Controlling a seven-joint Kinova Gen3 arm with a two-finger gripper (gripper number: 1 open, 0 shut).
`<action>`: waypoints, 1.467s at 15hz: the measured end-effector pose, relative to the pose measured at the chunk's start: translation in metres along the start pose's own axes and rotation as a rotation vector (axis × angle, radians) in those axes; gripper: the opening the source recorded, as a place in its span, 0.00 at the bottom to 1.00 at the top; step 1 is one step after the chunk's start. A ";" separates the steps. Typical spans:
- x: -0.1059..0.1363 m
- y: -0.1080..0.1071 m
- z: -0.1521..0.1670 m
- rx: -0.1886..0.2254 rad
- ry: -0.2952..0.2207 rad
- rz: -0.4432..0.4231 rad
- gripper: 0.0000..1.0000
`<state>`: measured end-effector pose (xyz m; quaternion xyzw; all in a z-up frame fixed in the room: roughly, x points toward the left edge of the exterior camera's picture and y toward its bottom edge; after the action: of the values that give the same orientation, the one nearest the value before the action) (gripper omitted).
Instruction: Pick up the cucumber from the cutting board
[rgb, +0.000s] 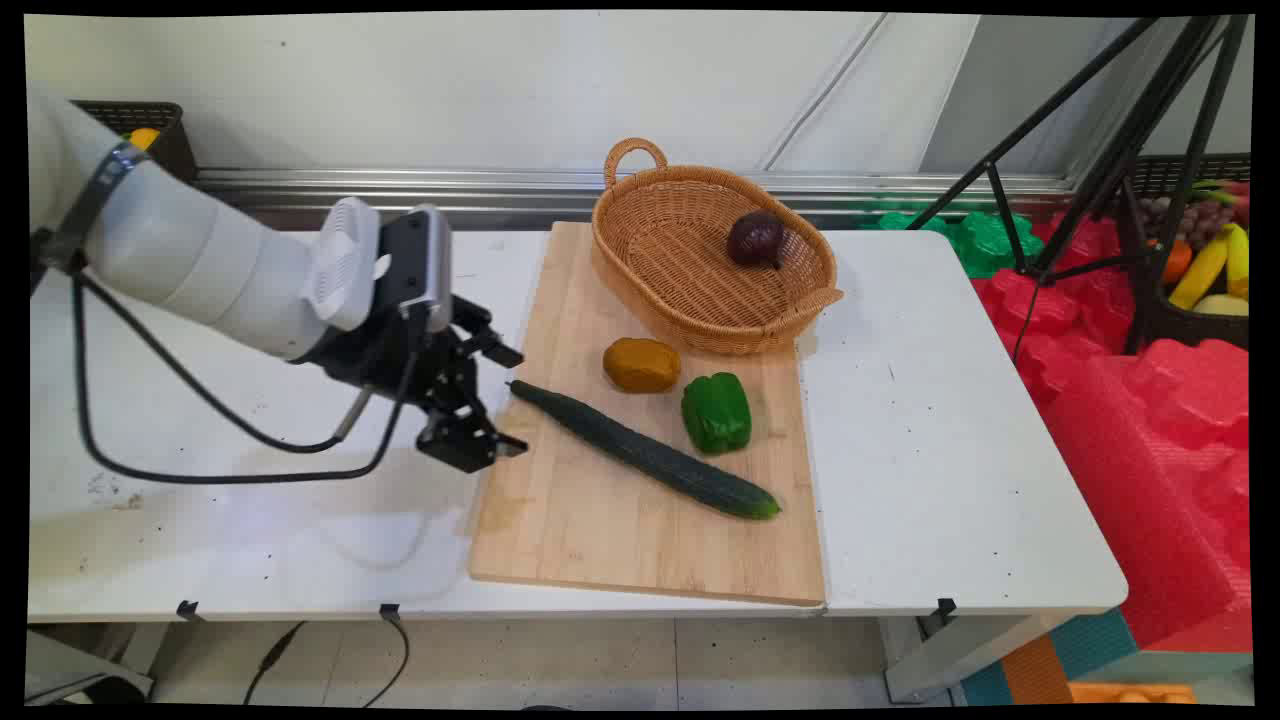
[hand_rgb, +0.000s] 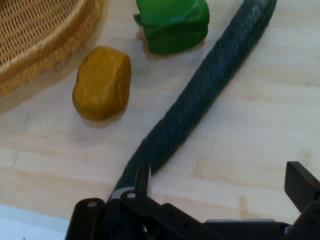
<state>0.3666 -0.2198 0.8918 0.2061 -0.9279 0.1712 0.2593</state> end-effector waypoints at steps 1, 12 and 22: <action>0.006 -0.001 0.005 0.001 0.006 0.005 1.00; 0.053 -0.004 0.085 -0.060 -0.055 0.100 1.00; 0.071 -0.008 0.151 -0.115 -0.114 0.187 1.00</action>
<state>0.2530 -0.3113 0.8110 0.1127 -0.9646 0.1290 0.2006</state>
